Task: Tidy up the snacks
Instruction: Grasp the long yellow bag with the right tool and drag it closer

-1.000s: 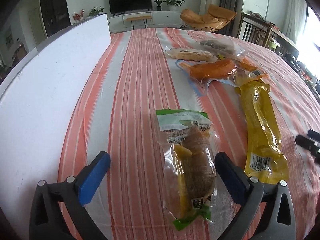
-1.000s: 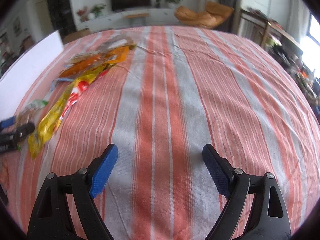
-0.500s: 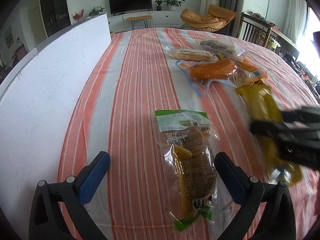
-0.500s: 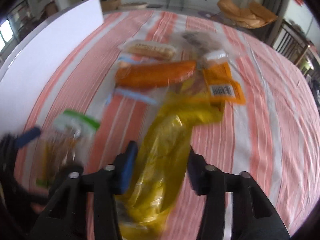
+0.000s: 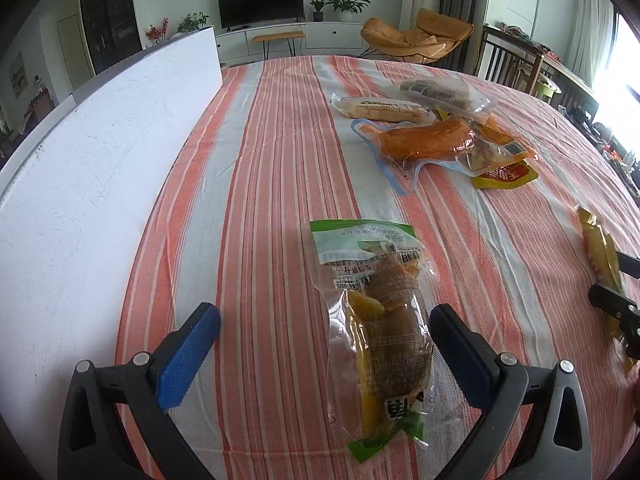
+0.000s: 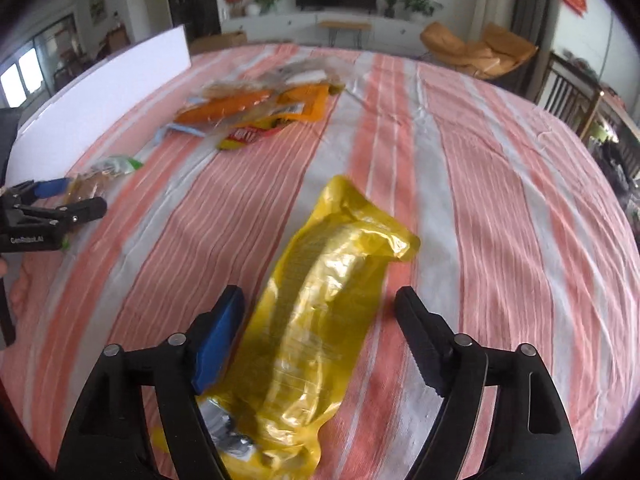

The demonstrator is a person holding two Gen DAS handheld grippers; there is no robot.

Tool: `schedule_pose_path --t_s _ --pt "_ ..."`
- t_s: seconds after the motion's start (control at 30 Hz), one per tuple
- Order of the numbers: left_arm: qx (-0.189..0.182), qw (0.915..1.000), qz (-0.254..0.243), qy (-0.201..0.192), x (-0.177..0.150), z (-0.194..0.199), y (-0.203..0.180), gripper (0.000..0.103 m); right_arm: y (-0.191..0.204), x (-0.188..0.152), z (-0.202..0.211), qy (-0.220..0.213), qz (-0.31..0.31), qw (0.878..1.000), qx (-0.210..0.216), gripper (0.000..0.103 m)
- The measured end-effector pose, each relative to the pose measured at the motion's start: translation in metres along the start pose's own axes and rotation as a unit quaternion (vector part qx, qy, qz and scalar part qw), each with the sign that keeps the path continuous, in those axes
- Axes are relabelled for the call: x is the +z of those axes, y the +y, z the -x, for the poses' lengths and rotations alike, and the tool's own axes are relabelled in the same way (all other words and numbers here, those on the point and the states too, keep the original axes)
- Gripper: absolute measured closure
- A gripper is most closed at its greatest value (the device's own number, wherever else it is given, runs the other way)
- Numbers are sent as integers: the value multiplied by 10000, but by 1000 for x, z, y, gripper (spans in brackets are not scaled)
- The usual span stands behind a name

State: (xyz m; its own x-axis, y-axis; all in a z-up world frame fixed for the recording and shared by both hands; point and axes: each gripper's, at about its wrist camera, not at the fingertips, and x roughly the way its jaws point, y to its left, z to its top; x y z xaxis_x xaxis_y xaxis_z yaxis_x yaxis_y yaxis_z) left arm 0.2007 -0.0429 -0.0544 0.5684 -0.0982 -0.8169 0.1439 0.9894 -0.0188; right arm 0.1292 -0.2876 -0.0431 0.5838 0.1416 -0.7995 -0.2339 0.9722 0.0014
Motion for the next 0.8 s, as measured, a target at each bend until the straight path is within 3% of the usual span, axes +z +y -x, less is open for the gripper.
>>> schedule_pose_path --t_s 0.17,0.8 --pt "2 10000 3 3 0 0 0 0 -2 3 0 -14 -209 9996 -165 14" --pt "3 10000 3 6 0 0 0 0 -8 4 2 -11 -241 9996 -149 14"
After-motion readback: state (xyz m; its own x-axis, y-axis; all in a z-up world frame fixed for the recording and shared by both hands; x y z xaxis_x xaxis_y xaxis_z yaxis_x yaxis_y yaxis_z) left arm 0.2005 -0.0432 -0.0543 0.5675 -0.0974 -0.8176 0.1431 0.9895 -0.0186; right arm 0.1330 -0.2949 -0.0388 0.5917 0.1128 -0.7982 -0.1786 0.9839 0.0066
